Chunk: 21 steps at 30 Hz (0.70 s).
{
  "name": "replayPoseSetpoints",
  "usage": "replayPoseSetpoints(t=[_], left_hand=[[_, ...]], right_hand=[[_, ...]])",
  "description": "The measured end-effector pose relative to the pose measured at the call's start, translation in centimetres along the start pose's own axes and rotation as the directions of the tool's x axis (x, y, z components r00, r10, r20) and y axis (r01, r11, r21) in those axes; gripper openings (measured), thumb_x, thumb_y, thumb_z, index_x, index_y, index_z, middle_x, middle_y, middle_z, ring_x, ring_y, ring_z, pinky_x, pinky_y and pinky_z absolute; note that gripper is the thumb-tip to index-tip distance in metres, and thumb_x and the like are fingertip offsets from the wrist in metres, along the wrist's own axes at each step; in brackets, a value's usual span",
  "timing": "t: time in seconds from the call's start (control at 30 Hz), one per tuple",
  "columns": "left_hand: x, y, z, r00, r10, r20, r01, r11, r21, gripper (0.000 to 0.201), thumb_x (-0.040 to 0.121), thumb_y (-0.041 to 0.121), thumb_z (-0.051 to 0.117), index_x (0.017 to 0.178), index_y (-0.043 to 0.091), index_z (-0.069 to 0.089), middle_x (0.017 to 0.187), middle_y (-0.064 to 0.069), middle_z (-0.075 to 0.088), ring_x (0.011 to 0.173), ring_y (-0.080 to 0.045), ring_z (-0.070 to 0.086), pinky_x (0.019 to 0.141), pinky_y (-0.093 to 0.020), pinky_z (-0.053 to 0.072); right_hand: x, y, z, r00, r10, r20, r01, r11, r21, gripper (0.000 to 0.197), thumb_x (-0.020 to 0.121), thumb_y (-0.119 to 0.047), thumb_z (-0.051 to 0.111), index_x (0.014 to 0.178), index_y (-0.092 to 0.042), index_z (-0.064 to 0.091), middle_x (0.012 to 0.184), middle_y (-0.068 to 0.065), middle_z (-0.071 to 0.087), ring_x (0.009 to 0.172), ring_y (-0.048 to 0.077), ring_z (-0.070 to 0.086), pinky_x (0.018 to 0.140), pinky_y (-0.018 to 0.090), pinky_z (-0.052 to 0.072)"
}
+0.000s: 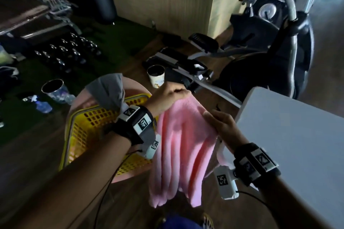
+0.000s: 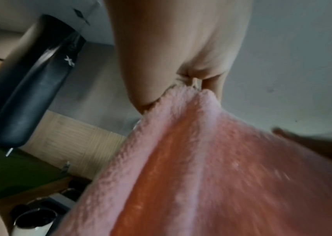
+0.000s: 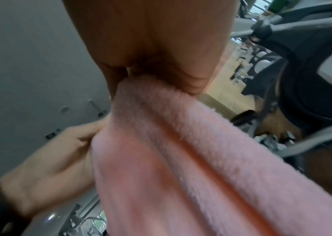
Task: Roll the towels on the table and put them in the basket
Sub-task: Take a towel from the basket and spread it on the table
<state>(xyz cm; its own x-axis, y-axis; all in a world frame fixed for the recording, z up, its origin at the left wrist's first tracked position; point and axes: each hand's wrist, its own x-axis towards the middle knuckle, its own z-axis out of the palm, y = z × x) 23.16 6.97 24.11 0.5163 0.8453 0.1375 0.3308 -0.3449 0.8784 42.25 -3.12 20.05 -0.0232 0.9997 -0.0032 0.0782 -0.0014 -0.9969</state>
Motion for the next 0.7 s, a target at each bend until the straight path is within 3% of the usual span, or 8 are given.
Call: replayPoseSetpoints(t=[0.07,0.13,0.2,0.33,0.43,0.5,0.63,0.7], left_hand=[[-0.8,-0.7,0.7,0.992,-0.091,0.091,0.103,0.986,-0.135,0.032,0.089,0.041,0.054,0.085,0.011,0.064,0.08,0.002,0.061,0.08,-0.007,0.056,0.08,-0.032,0.042],[-1.6,-1.0,2.6,0.953,-0.148,0.263,0.235,0.911,-0.338,0.037,0.092,0.047,0.052,0.106,0.014,0.064,0.109,-0.008,0.067,0.111,-0.02,0.059,0.103,-0.042,0.04],[-1.8,-0.5,3.4,0.931,-0.172,0.322,0.321,0.805,-0.499,0.039,0.091,0.039,0.053,0.114,0.008,0.061,0.123,-0.017,0.061,0.12,-0.028,0.053,0.11,-0.046,0.034],[-0.7,1.3,0.9,0.958,-0.086,0.275,0.23,0.802,-0.551,0.023,0.088,0.026,0.061,0.1,0.008,0.068,0.103,-0.017,0.066,0.098,-0.027,0.06,0.095,-0.042,0.044],[0.4,2.5,-1.1,0.984,-0.089,0.155,0.165,0.787,-0.595,0.017,0.089,0.027,0.06,0.081,0.014,0.067,0.082,-0.007,0.063,0.079,-0.02,0.058,0.078,-0.036,0.041],[0.5,2.6,-1.4,0.985,-0.128,0.119,0.174,0.764,-0.621,0.018,0.089,0.03,0.059,0.08,0.014,0.061,0.079,-0.006,0.057,0.075,-0.02,0.054,0.073,-0.036,0.039],[-0.3,2.4,0.4,0.947,-0.006,0.321,0.09,0.965,-0.248,0.025,0.094,0.046,0.054,0.09,0.025,0.067,0.083,0.0,0.064,0.077,-0.024,0.058,0.067,-0.041,0.045],[0.6,3.2,0.0,0.967,-0.002,0.255,0.079,0.953,-0.293,0.029,0.092,0.04,0.057,0.091,0.012,0.066,0.082,-0.006,0.061,0.076,-0.02,0.056,0.073,-0.033,0.042]], right_hand=[[0.9,-1.4,-0.4,0.994,-0.101,-0.052,0.099,0.994,-0.038,0.04,0.088,-0.041,0.064,0.064,-0.01,0.055,0.065,0.002,0.046,0.062,0.016,0.042,0.056,0.034,0.034],[2.3,-3.3,-0.5,0.978,-0.202,-0.051,0.192,0.97,-0.148,0.027,0.09,-0.03,0.06,0.077,-0.006,0.064,0.072,0.002,0.056,0.068,0.01,0.049,0.061,0.033,0.042],[3.4,-4.7,-0.3,0.969,-0.247,0.002,0.238,0.932,-0.274,0.023,0.091,-0.025,0.059,0.091,-0.005,0.069,0.08,0.001,0.066,0.072,0.004,0.056,0.067,0.025,0.047],[4.1,-5.1,-0.2,0.982,-0.19,-0.007,0.183,0.953,-0.243,0.023,0.092,-0.028,0.061,0.083,-0.008,0.067,0.067,-0.008,0.06,0.059,0.004,0.051,0.054,0.023,0.043],[3.5,-3.5,0.0,0.997,-0.057,0.059,0.062,0.994,-0.093,0.057,0.084,-0.053,0.064,0.083,0.005,0.062,0.073,0.002,0.06,0.067,0.015,0.05,0.059,0.037,0.04],[3.0,-3.4,-0.2,0.996,-0.077,0.038,0.08,0.994,-0.07,0.071,0.077,-0.061,0.067,0.077,0.009,0.055,0.071,0.009,0.051,0.066,0.019,0.043,0.06,0.041,0.034],[4.3,-6.0,-0.7,0.981,-0.181,-0.066,0.18,0.984,-0.015,0.055,0.086,-0.039,0.067,0.08,0.014,0.055,0.068,0.02,0.049,0.066,0.022,0.042,0.06,0.041,0.034],[5.1,-6.3,-0.3,0.983,-0.177,-0.047,0.176,0.984,-0.021,0.047,0.088,-0.034,0.065,0.081,0.012,0.057,0.069,0.021,0.051,0.067,0.023,0.043,0.059,0.043,0.035]])
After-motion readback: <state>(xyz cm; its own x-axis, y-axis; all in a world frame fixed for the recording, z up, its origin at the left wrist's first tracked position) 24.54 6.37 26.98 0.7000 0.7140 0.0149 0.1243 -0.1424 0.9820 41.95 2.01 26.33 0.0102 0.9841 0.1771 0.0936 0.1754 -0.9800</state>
